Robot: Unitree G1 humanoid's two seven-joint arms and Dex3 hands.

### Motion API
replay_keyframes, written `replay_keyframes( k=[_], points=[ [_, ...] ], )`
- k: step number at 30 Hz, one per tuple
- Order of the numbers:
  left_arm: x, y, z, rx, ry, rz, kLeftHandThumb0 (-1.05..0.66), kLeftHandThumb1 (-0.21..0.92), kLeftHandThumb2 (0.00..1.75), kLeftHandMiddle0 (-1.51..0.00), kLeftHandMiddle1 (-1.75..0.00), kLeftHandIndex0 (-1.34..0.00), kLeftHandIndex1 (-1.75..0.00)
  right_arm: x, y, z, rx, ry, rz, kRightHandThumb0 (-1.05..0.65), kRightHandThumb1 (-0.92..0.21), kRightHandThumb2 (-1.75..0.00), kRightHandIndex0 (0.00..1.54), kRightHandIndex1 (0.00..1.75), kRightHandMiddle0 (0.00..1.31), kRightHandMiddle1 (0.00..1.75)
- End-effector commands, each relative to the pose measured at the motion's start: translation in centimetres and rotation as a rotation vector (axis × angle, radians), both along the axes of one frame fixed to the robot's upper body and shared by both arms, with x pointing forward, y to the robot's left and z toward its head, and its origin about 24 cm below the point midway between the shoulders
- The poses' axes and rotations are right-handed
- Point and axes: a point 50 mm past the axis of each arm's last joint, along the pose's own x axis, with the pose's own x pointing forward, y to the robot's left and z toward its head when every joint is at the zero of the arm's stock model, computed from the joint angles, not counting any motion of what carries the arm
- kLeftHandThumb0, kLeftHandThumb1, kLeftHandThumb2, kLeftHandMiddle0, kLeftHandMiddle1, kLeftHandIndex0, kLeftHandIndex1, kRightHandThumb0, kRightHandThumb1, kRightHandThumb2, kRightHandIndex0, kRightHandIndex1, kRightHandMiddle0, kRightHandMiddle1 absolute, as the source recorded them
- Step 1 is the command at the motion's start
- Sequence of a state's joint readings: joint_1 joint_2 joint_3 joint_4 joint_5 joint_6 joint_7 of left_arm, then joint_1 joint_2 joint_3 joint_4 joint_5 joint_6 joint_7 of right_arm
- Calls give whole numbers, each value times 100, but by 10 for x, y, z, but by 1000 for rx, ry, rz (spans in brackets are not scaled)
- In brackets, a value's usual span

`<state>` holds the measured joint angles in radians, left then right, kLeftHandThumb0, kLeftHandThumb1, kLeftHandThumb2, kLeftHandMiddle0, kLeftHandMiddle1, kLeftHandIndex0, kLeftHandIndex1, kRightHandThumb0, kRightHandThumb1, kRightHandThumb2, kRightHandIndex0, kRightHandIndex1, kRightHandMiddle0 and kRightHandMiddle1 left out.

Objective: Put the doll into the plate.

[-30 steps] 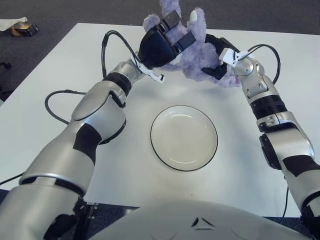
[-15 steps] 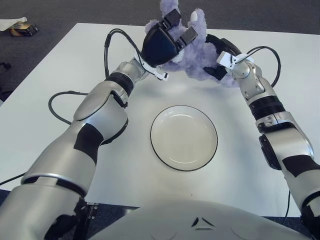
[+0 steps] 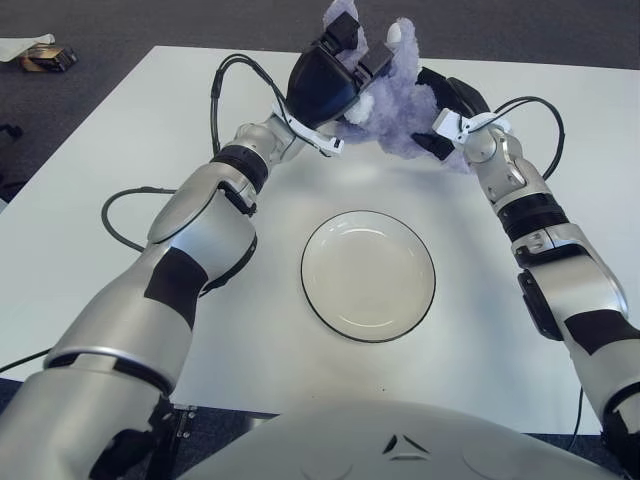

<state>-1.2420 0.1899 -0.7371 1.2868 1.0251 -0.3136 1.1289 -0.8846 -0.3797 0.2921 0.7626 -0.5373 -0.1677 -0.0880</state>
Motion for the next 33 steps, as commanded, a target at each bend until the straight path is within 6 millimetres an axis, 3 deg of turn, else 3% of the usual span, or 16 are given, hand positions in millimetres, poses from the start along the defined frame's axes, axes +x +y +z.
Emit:
replay_keyframes(
  k=[1, 5, 14, 33],
  points=[
    [3, 2, 10, -74, 27, 12, -80, 91, 96, -35, -154, -2, -160, 0, -6, -8, -45, -15, -26, 0, 9, -175, 93, 166, 70, 175],
    [4, 1, 13, -91, 76, 7, -89, 92, 104, -32, -153, 0, -156, 0, -7, -10, -61, -49, -44, 0, 10, -175, 94, 164, 71, 175],
    [4, -2, 17, -125, 182, -24, -93, 92, 103, -27, -144, 0, -142, 0, -8, -13, -64, -87, -61, 0, 11, -174, 97, 158, 72, 175],
    [8, -2, 29, -172, 687, -93, -104, 92, 95, -3, -126, 0, -109, -5, -9, -16, -98, -202, -64, 0, 8, -170, 96, 157, 69, 175]
  ],
)
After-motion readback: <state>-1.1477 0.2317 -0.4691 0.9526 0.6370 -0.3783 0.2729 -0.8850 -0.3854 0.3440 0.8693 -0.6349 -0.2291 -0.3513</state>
